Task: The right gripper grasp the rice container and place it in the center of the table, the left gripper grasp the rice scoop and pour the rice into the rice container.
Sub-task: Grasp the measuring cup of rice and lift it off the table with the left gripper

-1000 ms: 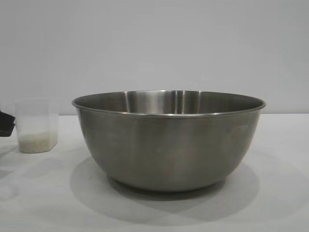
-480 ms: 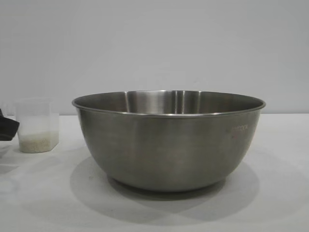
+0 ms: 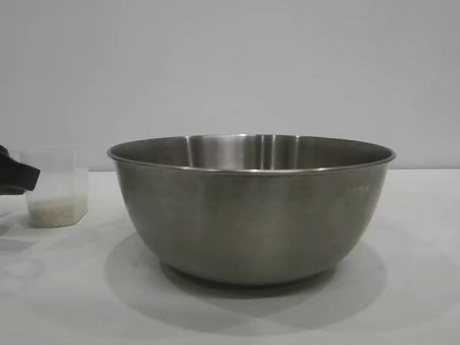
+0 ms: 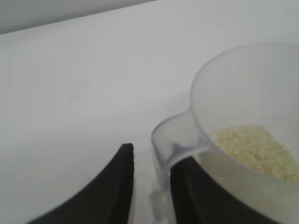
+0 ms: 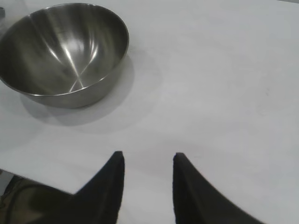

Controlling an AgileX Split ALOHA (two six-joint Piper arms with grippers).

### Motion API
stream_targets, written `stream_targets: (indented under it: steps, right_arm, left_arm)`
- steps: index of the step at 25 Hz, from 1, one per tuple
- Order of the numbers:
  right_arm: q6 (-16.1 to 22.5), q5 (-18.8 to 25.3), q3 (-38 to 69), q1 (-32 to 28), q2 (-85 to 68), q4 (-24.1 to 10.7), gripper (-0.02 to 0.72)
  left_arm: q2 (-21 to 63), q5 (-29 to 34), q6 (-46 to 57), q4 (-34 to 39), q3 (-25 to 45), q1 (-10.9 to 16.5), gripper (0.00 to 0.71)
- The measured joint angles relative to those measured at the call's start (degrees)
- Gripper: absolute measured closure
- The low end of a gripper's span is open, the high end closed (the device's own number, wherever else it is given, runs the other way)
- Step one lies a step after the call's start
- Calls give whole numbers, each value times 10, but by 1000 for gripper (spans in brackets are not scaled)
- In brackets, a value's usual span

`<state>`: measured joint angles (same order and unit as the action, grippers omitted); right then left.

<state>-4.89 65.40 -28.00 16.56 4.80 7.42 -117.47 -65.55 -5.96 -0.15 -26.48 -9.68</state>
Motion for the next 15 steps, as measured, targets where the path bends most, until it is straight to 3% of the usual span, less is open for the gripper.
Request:
stream_targets:
  steps: [1,7,15]
  right_arm:
    - [0,0,0,0,0,0,455]
    - [0,0,0,0,0,0,455]
    - [0,0,0,0,0,0,455]
  left_arm:
    - [6,0,0,9,-1,0,710]
    - [18,4,0,45,-17,0,710]
    - [121,7,-82,134,-40,0,710]
